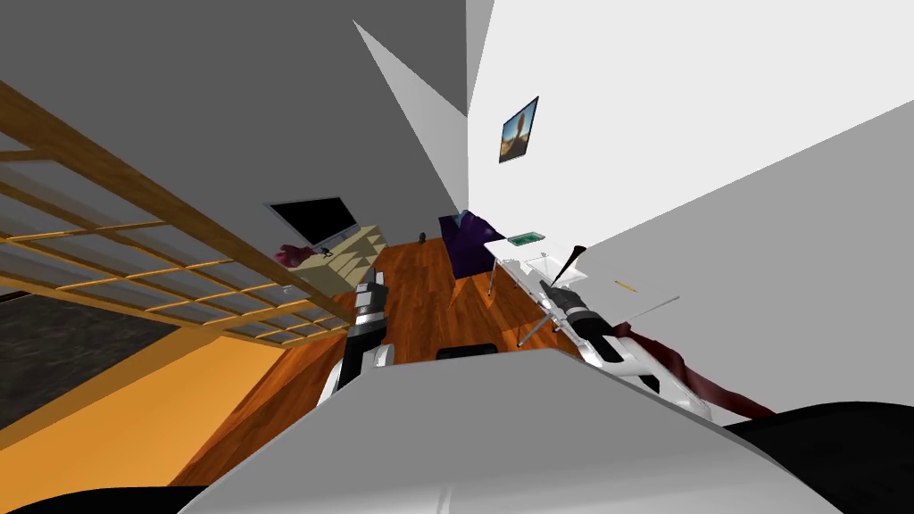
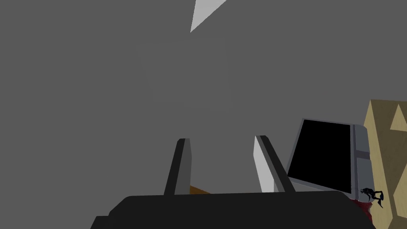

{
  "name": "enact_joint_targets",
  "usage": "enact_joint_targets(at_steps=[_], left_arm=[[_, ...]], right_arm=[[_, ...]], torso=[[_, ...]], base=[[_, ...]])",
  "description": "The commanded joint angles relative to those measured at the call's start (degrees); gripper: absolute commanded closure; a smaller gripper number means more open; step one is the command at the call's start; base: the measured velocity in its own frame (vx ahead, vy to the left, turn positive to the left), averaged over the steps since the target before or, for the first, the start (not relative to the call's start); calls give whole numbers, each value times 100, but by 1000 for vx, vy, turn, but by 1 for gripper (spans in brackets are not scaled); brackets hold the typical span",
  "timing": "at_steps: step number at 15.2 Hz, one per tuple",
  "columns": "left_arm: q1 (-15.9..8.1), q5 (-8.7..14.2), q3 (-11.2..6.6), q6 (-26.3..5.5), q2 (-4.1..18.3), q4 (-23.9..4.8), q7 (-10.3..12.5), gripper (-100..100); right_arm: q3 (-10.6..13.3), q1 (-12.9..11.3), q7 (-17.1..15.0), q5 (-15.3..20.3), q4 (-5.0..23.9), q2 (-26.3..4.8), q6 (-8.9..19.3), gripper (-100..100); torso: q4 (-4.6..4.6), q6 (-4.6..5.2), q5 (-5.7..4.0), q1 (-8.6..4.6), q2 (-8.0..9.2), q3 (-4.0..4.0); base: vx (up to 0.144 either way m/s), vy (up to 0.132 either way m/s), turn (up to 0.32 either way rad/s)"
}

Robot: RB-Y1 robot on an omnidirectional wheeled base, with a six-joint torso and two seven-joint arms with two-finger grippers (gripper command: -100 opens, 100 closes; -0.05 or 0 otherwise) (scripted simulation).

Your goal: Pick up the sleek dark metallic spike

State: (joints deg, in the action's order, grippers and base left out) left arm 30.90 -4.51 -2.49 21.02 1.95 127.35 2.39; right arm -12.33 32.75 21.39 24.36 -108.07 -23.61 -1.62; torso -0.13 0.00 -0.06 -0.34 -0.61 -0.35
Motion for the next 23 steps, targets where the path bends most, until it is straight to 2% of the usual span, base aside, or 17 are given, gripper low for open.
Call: enact_joint_targets(at_steps=[1, 6, 8, 9, 14, 15, 23], left_arm=[[0, 0, 0, 0, 0, 0, 0, 0], [-1, 0, 0, 0, 0, 0, 0, 0], [-1, 0, 1, 0, 0, 0, 0, 0], [-2, 0, 1, 0, -1, 0, 0, 0], [-2, 0, 1, 0, -1, 0, 0, 0], [-2, 0, 1, 0, -1, 0, 0, 0], [-3, 0, 0, 0, 1, 0, 0, 0]], right_arm=[[-149, -12, 153, 108, 34, -159, 64, -100], [-394, -47, 375, 289, 61, -523, 220, -100], [-362, -12, 352, 272, 40, -423, 171, -100], [-362, -12, 353, 272, 39, -422, 172, 100], [-362, -13, 353, 272, 39, -423, 172, 100], [-313, -69, 433, 318, 37, -374, 4, -100], [-128, -288, 731, 491, 40, -188, -631, -100]], torso=[[0, 0, 0, 0, 0, 0], [3, 1, 0, 2, 16, 9], [5, 0, 1, 14, 26, 14], [7, 0, 3, 21, 37, 20], [12, 0, 6, 31, 56, 32], [12, 0, 6, 31, 57, 33], [20, 18, -10, -61, 93, 53]], base=[[119, -73, -53], [95, -61, -40], [35, -18, -2], [10, -6, 2], [1, -1, 0], [-29, -51, 52], [-70, -140, 85]])
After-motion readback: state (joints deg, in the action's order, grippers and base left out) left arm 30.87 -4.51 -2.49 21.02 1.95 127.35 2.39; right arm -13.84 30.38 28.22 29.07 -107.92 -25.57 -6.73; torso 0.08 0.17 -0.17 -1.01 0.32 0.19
